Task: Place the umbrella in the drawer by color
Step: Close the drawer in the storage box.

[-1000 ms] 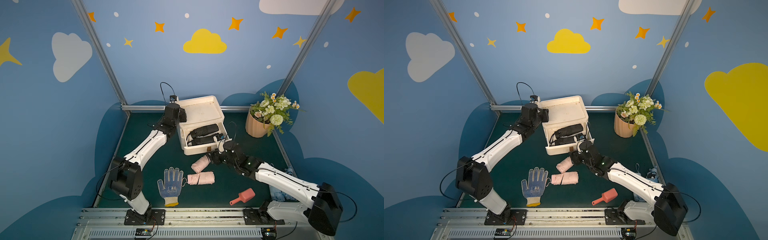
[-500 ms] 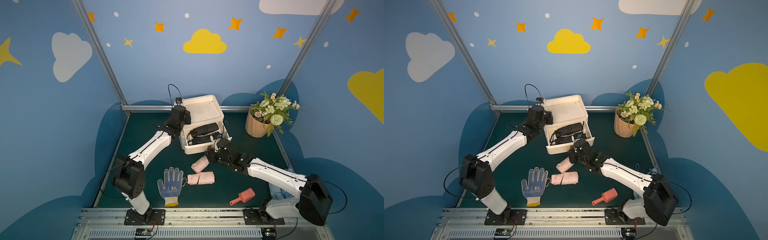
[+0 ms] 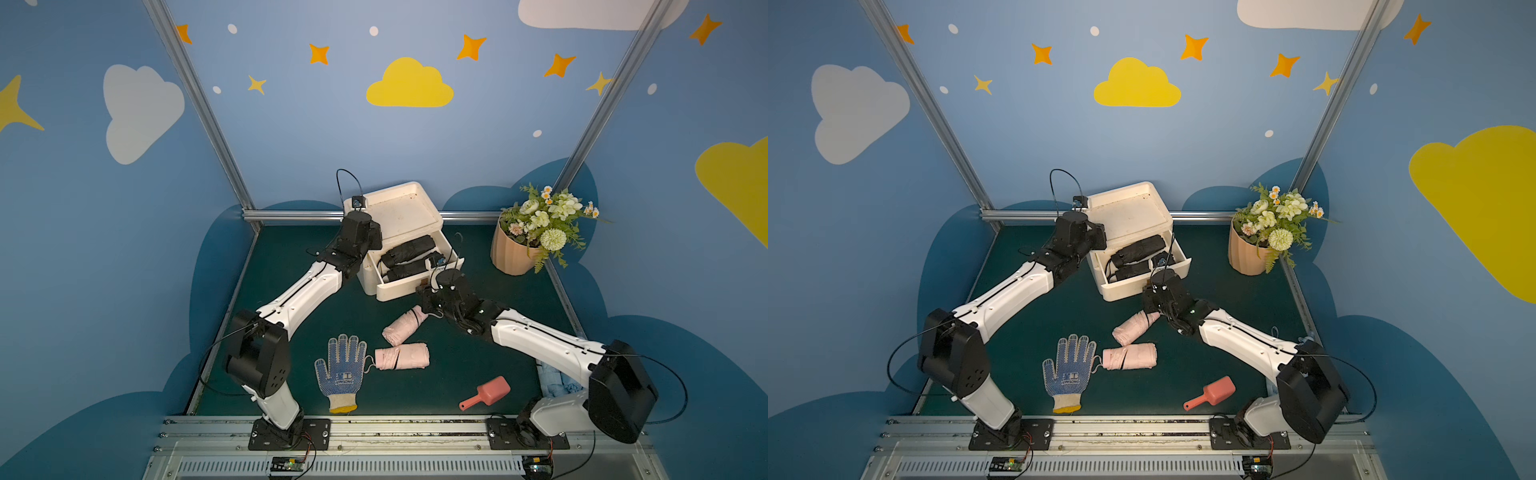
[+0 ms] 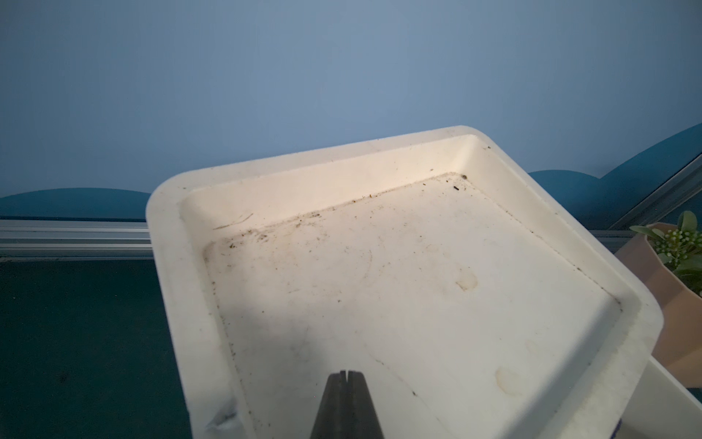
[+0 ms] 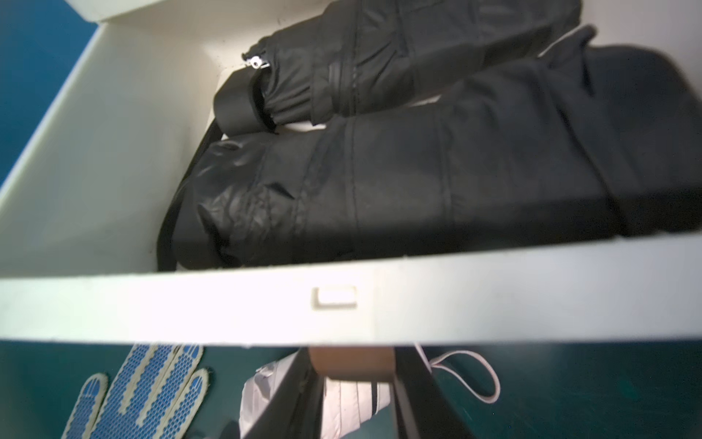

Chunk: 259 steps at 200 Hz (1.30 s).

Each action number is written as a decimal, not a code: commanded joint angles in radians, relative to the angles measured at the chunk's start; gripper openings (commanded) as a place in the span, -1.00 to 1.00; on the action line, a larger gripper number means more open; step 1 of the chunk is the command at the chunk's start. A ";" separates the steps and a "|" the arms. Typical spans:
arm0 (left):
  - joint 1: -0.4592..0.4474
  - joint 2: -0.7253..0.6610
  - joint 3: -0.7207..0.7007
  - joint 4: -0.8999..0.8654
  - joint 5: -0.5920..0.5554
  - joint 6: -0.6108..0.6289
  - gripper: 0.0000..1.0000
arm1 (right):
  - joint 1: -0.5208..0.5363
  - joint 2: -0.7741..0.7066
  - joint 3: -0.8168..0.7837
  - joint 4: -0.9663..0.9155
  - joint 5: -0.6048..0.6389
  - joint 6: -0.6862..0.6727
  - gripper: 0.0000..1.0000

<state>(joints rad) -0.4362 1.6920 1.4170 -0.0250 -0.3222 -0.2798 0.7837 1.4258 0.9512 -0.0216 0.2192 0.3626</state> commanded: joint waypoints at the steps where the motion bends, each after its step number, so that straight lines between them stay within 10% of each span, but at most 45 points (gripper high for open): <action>1: 0.027 0.011 -0.013 -0.077 -0.001 0.009 -0.95 | -0.022 0.014 0.071 0.170 0.042 -0.042 -0.52; 25: 0.053 0.023 0.010 -0.105 -0.019 -0.001 -0.93 | -0.029 0.023 0.085 0.170 0.033 -0.058 -0.54; 82: 0.109 0.051 0.138 -0.154 -0.052 -0.022 -0.18 | -0.040 0.040 0.075 0.178 0.002 -0.058 -0.54; 132: 0.118 0.257 0.364 -0.264 -0.067 0.006 -0.13 | -0.059 0.053 0.086 0.184 -0.053 -0.053 -0.56; 210: 0.083 0.337 0.413 -0.357 -0.143 -0.019 -0.86 | -0.099 0.145 0.138 0.228 -0.109 -0.058 -0.57; 259: 0.029 0.297 0.361 -0.369 -0.137 -0.074 -0.95 | -0.103 0.247 0.212 0.333 -0.192 -0.011 -0.59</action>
<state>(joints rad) -0.3511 1.9953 1.8416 -0.2234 -0.5549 -0.3386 0.6991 1.6394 1.1172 0.1757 0.0437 0.3275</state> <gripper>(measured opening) 0.187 0.210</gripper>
